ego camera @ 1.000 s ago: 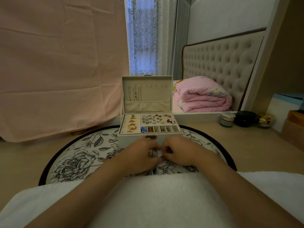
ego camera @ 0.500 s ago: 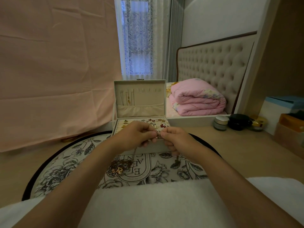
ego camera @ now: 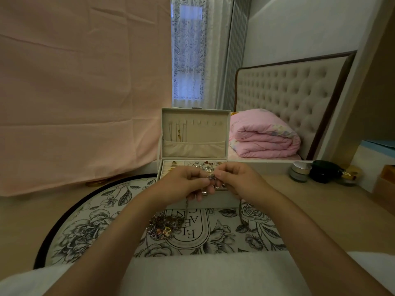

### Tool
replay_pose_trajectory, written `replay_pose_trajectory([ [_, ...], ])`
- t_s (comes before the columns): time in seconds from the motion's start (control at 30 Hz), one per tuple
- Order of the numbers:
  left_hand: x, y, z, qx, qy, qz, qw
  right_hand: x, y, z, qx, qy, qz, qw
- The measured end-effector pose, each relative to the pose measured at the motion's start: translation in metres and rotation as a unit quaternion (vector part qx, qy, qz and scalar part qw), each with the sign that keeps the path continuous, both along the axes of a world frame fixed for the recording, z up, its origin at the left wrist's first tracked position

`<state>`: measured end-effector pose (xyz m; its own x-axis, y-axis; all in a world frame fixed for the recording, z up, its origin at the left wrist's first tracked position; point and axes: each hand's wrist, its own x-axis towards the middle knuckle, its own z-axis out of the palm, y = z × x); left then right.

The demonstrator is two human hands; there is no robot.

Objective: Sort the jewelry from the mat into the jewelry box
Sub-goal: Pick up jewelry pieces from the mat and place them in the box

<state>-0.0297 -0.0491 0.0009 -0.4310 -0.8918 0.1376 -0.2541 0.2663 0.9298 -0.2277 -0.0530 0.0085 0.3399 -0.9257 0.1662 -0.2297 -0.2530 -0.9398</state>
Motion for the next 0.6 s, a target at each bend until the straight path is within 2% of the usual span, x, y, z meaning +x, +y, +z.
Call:
replay_pose_trajectory([
  [0.13,0.002,-0.002,-0.004,0.008,0.013,0.005,1.000,0.001,0.001,-0.005,-0.027,-0.029,-0.019,0.999],
  [0.47,-0.011,0.019,-0.017,0.015,0.017,0.064,0.998,-0.009,0.006,-0.015,-0.149,0.093,-0.071,0.982],
  [0.6,-0.015,0.034,-0.025,0.031,0.035,0.093,0.995,-0.009,0.016,-0.021,-0.159,0.133,-0.069,0.976],
])
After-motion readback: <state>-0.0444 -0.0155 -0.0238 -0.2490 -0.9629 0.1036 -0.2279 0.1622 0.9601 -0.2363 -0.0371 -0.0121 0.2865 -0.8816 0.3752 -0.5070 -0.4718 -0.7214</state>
